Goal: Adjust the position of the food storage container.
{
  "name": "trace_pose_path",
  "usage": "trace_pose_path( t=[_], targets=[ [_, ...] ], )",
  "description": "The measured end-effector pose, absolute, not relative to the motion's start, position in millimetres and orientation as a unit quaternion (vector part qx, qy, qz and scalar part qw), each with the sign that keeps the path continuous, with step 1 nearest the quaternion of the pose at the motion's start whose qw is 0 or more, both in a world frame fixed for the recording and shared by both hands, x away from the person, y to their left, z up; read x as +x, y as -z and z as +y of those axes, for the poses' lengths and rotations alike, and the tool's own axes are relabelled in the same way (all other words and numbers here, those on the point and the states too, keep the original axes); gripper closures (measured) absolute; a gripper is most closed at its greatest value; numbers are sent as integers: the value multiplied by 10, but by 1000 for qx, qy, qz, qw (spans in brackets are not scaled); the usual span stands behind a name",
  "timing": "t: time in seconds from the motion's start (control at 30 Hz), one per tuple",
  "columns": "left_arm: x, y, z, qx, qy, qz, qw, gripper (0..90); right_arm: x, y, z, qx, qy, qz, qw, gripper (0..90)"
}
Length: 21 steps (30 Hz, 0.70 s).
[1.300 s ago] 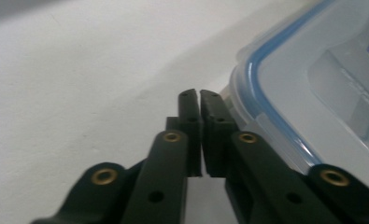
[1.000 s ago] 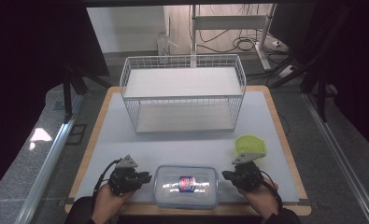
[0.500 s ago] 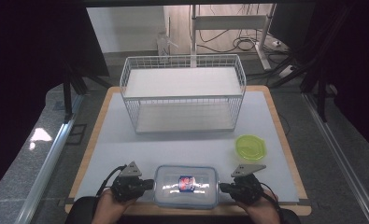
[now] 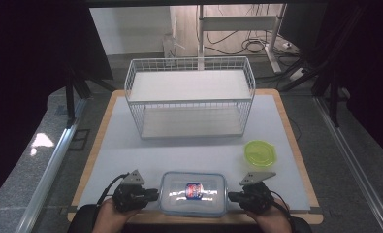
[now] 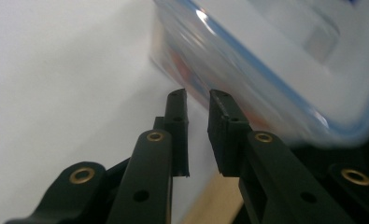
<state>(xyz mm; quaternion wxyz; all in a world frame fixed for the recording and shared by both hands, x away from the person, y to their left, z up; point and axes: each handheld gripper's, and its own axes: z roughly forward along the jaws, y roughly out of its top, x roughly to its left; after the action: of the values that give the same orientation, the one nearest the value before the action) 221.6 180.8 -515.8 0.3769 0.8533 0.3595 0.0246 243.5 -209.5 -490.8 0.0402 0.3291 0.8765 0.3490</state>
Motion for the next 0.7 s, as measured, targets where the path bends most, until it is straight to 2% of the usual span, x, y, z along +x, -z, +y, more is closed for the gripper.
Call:
trace_pose_path(
  t=[0.27, 0.37, 0.7],
  targets=[
    [1965, 5200, 1773, 867, 11, 321, 382, 822, 2065, 4919, -2124, 314, -350, 883, 8, 900],
    [1938, 5186, 1741, 873, 5, 311, 375, 835, 1994, 4911, -2056, 299, -351, 887, -3, 900],
    [2083, 5148, 1640, 864, -11, 329, 381, 813, 2152, 4942, -1932, 290, -351, 890, 2, 900]
  ],
)
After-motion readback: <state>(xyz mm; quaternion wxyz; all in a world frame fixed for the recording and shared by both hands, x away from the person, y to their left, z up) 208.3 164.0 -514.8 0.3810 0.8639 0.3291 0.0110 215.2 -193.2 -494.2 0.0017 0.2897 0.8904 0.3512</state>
